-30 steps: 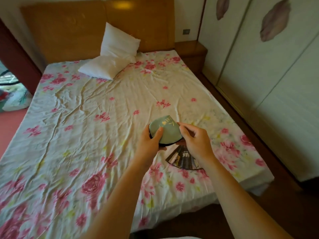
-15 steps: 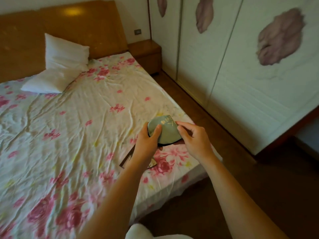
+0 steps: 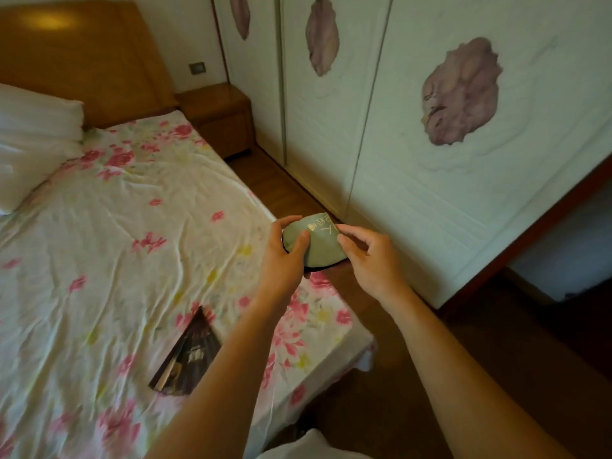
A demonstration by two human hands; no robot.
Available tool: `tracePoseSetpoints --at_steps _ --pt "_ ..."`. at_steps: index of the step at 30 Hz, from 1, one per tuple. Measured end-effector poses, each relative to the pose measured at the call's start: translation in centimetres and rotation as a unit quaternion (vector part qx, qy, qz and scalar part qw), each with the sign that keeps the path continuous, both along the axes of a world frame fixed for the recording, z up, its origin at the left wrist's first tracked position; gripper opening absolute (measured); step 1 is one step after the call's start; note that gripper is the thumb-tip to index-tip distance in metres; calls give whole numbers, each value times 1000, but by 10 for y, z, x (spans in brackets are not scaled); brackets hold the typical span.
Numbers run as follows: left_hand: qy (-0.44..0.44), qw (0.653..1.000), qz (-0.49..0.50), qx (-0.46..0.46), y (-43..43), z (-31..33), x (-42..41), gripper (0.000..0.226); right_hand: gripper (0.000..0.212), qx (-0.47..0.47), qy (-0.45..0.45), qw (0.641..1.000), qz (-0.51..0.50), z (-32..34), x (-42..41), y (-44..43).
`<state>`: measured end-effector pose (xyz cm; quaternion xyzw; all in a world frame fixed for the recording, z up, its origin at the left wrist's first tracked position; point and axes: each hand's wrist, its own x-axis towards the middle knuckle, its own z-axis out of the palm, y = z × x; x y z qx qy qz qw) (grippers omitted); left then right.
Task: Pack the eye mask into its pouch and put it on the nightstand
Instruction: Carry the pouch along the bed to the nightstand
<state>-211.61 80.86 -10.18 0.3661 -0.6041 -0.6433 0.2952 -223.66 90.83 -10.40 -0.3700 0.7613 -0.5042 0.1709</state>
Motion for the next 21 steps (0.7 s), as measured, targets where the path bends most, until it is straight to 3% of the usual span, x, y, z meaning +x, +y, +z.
tracePoseSetpoints --at_steps 7,21 --pt "-18 998 -43 -34 -13 14 -112 21 35 -14 -50 997 -51 11 -101 -2" --pt "-65 996 1 -54 30 6 -320 25 36 -4 -69 997 14 -10 -322 25"
